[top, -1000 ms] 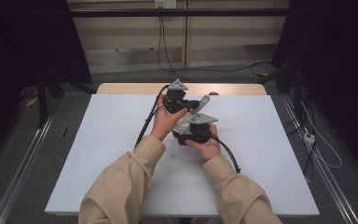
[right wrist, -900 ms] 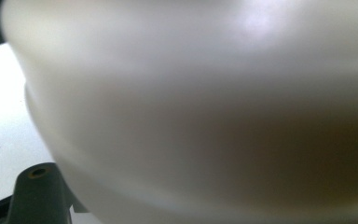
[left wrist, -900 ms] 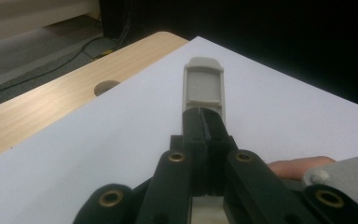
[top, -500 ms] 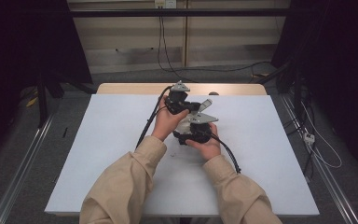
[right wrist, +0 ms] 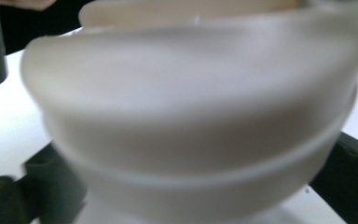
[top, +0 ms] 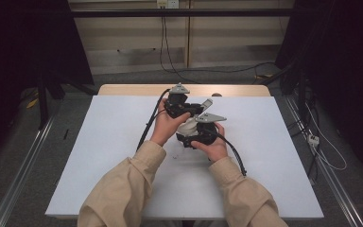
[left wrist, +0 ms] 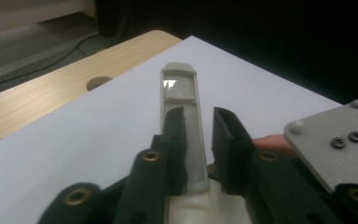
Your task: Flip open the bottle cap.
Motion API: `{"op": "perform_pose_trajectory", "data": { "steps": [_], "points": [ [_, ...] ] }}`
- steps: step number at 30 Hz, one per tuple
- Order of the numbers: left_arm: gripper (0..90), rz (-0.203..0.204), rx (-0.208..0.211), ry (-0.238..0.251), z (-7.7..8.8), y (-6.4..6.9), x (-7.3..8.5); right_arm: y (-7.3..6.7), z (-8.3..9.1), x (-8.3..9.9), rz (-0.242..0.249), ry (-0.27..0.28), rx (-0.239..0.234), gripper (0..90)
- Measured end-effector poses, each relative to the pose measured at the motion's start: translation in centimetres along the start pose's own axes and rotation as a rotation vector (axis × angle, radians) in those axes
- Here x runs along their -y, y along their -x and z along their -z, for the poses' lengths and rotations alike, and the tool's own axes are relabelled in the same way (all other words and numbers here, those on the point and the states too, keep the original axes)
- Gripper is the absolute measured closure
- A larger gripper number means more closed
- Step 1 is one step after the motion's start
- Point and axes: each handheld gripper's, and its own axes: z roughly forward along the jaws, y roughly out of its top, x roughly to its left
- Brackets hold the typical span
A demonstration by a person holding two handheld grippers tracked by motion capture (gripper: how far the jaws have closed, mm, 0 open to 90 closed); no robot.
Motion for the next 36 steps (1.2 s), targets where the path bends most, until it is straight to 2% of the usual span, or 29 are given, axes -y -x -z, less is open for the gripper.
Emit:
{"op": "perform_pose_trajectory", "data": {
  "steps": [5, 7, 11, 14, 20, 24, 36],
  "points": [
    [52.9, -0.005, -0.011, -0.005, 1.7, 0.2, 0.4, 0.0, 1.1, 0.1, -0.034, -0.033, 0.026, 4.5],
    [43.0, 0.008, -0.02, -0.001, 2.5, 0.2, 0.8, 0.1, 1.7, 0.4, -0.02, 0.002, 0.019, 4.1],
    [32.4, 0.004, -0.044, -0.001, 4.2, 0.3, 1.7, 0.2, 2.6, 0.6, -0.025, -0.027, 0.03, 4.5],
    [25.7, 0.001, -0.051, 0.001, 5.3, 0.2, 2.5, -0.1, 3.6, 0.9, 0.003, -0.013, 0.016, 4.3],
    [17.2, -0.007, -0.065, 0.017, 7.5, 0.3, 4.3, -0.3, 5.3, 1.3, 0.012, -0.019, 0.001, 5.2],
    [12.3, -0.007, -0.079, -0.011, 8.5, 0.4, 5.5, -0.6, 6.2, 1.7, 0.031, -0.041, -0.006, 5.8],
    [6.8, 0.022, -0.091, -0.016, 11.7, 0.0, 9.7, -0.5, 9.2, 3.2, 0.047, -0.032, 0.003, 5.5]
  ]
}}
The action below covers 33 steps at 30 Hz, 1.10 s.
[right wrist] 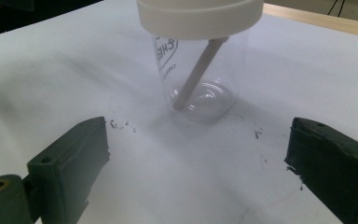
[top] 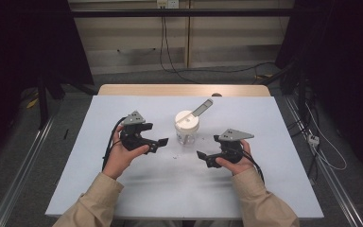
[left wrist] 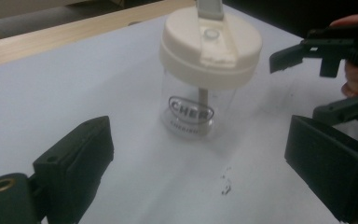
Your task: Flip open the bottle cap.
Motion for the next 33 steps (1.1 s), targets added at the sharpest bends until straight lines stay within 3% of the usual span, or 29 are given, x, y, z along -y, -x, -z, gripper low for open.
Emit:
{"op": "perform_pose_trajectory", "data": {
  "steps": [7, 14, 24, 33],
  "points": [
    [6.8, 0.054, 0.0, 0.016, 1.6, -1.0, 2.4, 0.3, 1.7, 1.0, -0.002, 0.004, 0.012, 5.9],
    [6.8, 0.033, -0.02, -0.011, 2.7, -1.1, 3.7, 0.6, 3.2, 2.1, -0.008, 0.002, 0.028, 6.0],
    [6.8, 0.039, -0.042, -0.003, 4.9, -1.2, 5.6, 0.8, 5.5, 3.4, -0.016, 0.017, 0.046, 6.1],
    [6.5, 0.035, -0.073, -0.004, 6.7, -1.6, 7.3, 0.9, 6.4, 4.0, -0.017, 0.021, 0.064, 6.3]
  ]
}}
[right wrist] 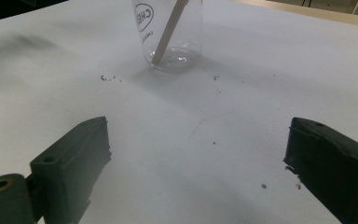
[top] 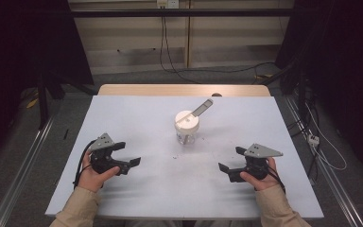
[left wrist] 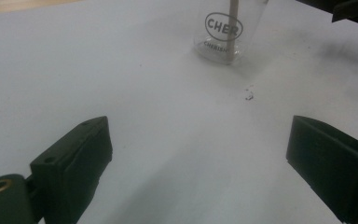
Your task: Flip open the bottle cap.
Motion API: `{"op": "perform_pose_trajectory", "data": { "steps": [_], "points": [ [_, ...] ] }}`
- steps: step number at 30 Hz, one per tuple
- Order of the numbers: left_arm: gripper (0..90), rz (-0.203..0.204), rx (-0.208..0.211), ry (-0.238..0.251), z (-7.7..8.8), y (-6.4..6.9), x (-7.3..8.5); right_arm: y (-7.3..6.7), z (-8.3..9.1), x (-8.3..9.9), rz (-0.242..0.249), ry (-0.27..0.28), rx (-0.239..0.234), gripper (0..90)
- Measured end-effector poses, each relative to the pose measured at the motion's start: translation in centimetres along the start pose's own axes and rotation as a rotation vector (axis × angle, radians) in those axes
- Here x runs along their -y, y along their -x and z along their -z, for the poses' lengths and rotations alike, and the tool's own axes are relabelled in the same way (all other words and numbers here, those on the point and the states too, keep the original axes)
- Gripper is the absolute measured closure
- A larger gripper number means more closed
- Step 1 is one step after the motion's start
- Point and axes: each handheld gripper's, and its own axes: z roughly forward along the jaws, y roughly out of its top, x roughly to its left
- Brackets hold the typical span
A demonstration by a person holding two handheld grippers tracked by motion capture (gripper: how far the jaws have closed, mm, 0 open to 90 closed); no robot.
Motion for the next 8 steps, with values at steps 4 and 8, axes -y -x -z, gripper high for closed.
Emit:
{"op": "perform_pose_trajectory", "data": {
  "steps": [4, 8],
  "points": [
    [6.4, 0.007, -0.016, -0.004, 0.61, -0.27, 0.57, 0.01, 0.36, 0.27, 0.005, -0.004, 0.005, 6.3],
    [6.3, 0.006, -0.028, -0.004, 0.79, -0.48, 0.71, 0.08, 0.55, 0.44, 0.001, -0.006, 0.005, 6.3]
  ]
}}
